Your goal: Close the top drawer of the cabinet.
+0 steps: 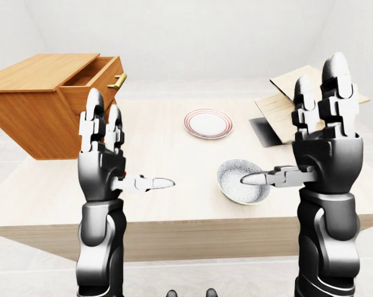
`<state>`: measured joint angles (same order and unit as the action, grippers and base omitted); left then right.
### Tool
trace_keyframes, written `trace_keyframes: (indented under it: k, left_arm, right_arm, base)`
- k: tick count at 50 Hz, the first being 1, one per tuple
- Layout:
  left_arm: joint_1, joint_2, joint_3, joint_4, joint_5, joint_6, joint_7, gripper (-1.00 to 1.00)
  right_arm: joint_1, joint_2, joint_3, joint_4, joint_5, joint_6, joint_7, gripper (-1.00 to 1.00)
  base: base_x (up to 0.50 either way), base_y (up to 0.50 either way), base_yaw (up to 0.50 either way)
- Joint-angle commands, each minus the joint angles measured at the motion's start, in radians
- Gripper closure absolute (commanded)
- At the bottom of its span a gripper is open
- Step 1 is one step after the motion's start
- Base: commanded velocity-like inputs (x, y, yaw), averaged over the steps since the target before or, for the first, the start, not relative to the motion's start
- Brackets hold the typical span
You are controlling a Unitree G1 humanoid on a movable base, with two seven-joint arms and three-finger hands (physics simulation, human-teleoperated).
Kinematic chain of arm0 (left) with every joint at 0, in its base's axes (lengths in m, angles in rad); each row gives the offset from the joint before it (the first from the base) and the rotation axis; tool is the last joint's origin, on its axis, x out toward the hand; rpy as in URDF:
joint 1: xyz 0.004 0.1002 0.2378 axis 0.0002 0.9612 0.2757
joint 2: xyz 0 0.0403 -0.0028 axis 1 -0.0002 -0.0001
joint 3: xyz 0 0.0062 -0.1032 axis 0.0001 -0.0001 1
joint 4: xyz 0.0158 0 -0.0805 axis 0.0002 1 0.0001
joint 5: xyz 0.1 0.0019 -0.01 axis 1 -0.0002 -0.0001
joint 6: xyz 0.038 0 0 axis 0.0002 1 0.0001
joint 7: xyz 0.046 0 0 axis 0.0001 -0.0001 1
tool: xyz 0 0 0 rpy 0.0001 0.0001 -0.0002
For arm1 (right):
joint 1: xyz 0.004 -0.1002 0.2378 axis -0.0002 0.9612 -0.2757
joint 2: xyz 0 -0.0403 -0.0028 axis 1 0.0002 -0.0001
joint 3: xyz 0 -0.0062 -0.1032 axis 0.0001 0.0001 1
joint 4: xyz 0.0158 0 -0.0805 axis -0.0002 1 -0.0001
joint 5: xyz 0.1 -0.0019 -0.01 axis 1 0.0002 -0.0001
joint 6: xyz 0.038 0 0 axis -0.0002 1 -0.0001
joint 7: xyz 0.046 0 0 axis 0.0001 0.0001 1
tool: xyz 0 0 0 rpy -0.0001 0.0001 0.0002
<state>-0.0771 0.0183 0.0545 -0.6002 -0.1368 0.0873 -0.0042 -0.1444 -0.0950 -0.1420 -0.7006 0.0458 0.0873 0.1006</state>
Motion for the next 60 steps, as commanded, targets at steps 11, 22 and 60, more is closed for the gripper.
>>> trace_keyframes:
  k: [11, 22, 60]
  left_arm:
    - [-0.052, 0.024, 0.027, -0.126, -0.032, 0.0, 0.039, -1.0]
    - [-0.059, 0.028, 0.033, -0.114, -0.025, 0.0, 0.039, -1.0]
    - [-0.055, 0.031, 0.032, -0.111, 0.006, 0.0, 0.013, -1.0]
  right_arm:
    - [-0.054, -0.043, -0.066, -0.078, 0.025, 0.0, 0.009, -1.0]
    - [-0.071, -0.052, -0.074, -0.075, 0.023, 0.0, 0.003, -1.0]
    - [-0.047, -0.05, -0.082, -0.088, 0.025, 0.0, 0.008, -1.0]
  base:
    - [0.0, 0.0, 0.0]
    - [0.0, 0.0, 0.0]
    - [0.0, 0.38, 0.0]
